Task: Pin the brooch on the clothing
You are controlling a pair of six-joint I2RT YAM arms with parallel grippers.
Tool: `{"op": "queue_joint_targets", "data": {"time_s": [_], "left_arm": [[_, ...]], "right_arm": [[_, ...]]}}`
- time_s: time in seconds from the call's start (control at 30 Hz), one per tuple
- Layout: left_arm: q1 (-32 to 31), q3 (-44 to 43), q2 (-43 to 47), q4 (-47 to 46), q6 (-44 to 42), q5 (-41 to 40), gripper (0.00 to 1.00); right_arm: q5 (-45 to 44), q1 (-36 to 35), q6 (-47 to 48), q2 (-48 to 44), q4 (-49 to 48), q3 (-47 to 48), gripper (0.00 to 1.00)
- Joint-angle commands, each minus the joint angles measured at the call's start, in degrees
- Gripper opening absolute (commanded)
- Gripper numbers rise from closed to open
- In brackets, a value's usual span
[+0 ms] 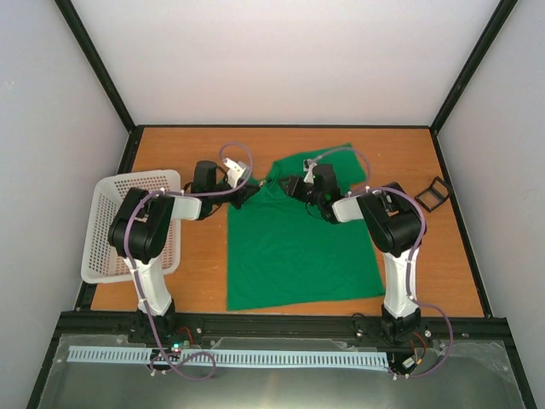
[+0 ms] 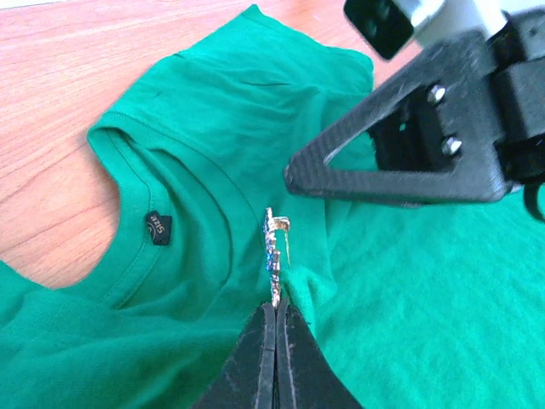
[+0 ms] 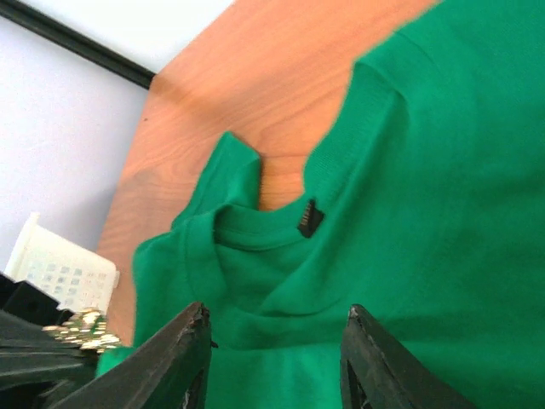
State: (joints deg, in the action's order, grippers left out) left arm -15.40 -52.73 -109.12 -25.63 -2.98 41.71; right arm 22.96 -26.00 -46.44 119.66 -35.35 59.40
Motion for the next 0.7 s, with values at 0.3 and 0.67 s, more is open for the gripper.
{"op": "queue_joint_targets", "data": {"time_s": [0.3,0.67], "left_arm": [[-1.4,1.8,5.8,2.7,-15.2,-9.6,0.01],[-11.5,-0.5,4.1,4.4,-30.1,-32.4,0.01]], "right_arm": [[3.3,4.0,23.8,-9.7,21.9,6.9,0.58],[-0.5,10.6,31.6,-12.2,39.3,12.7,0.59]]}}
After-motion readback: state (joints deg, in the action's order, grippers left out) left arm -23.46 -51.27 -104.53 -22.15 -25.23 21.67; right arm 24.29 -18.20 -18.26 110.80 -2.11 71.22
